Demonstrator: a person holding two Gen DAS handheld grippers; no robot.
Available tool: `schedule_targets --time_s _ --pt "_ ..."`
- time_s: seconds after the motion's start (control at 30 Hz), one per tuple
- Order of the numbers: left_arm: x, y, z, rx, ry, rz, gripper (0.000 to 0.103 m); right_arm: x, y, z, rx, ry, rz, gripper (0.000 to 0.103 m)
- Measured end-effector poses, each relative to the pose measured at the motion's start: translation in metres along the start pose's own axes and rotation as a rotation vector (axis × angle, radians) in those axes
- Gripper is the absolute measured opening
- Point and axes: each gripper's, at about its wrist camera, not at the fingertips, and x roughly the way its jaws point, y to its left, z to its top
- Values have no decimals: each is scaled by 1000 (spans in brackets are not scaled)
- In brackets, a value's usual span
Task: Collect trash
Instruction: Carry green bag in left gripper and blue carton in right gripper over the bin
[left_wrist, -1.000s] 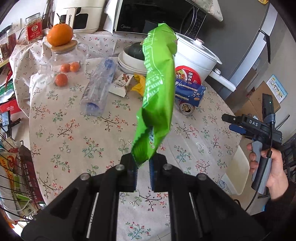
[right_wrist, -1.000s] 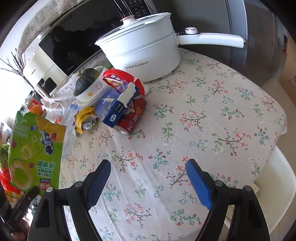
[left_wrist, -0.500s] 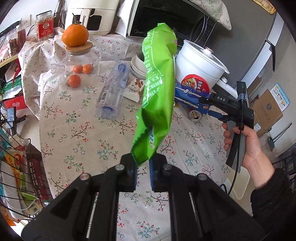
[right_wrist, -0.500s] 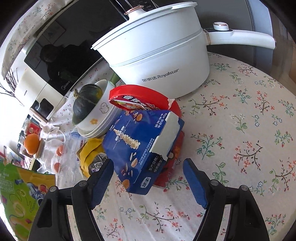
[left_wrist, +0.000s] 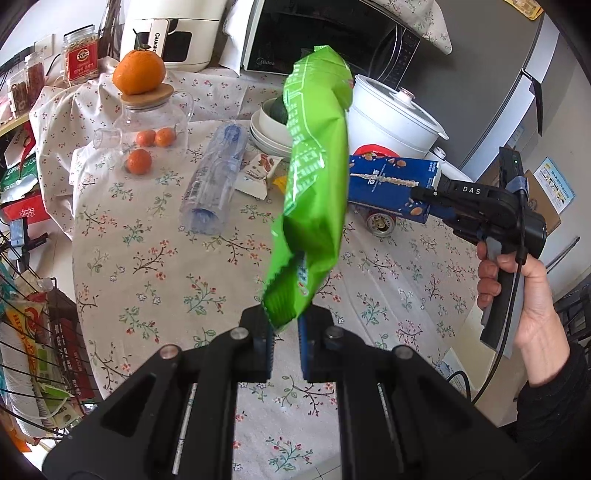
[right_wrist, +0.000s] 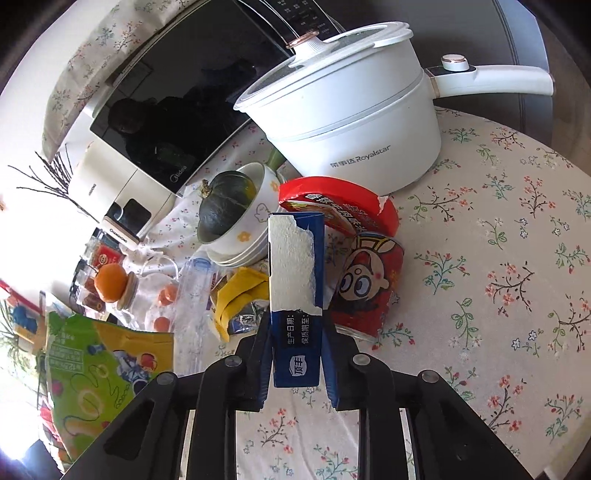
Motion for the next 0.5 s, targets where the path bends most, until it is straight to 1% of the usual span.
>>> schedule_targets --time_s 0.13,0.23,0.37,0.5 --pt "2 -7 -2 14 9 -7 12 -35 2 -7 -33 -14 13 24" --pt "3 -12 -3 18 15 -21 12 -62 -5 -14 -38 -33 24 24" --pt "4 -22 -5 26 21 -48 12 -95 -19 -24 -39 -51 11 24" --pt "6 -38 -8 56 30 -69 12 -121 -39 -37 -26 -67 -11 24"
